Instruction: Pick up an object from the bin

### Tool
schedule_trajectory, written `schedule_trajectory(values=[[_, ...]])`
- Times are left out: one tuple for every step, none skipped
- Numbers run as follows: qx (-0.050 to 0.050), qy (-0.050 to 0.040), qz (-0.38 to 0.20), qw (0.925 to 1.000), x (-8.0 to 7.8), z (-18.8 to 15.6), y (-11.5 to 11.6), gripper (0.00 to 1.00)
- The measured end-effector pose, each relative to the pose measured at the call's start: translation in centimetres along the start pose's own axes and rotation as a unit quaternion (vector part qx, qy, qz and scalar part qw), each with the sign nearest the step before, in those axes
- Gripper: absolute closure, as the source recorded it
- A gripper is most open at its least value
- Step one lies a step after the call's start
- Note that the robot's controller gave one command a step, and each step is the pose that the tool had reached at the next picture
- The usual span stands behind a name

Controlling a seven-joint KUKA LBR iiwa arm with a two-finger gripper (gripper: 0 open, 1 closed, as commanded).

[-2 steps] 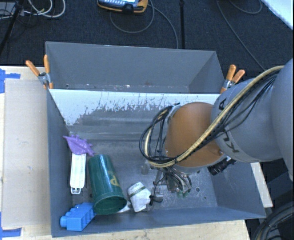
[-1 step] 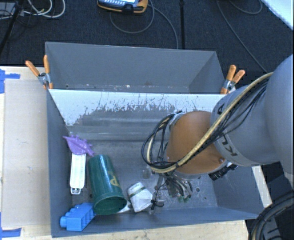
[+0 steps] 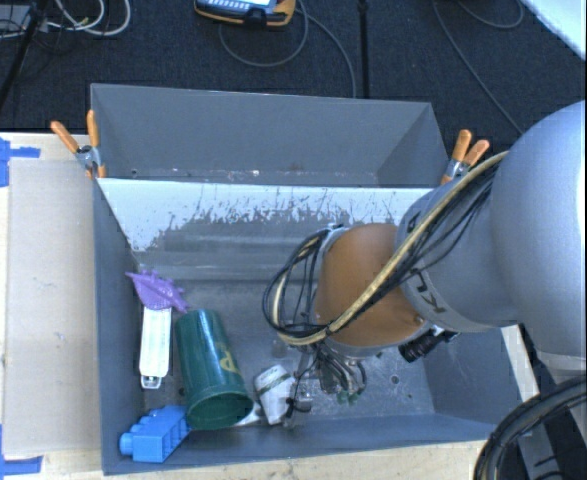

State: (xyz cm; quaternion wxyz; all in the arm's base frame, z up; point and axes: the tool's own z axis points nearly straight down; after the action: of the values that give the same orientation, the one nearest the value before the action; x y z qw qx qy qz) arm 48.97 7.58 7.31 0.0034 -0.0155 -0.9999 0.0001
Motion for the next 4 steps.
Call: schedule_trajectory(values=[[-0.001, -0.0002, 0.000, 1.0000, -0.3, 0.4, 0.6, 0.00], [0.000, 0.0003, -0.085, 0.9964, 0.3, 0.4, 2.8, 1.00], [0.000, 0.0003, -0.085, 0.9964, 0.3, 0.4, 2.8, 1.00], [0.001, 0.0054, -0.083, 0.9966, 0.6, -3.9, 2.1, 1.00]])
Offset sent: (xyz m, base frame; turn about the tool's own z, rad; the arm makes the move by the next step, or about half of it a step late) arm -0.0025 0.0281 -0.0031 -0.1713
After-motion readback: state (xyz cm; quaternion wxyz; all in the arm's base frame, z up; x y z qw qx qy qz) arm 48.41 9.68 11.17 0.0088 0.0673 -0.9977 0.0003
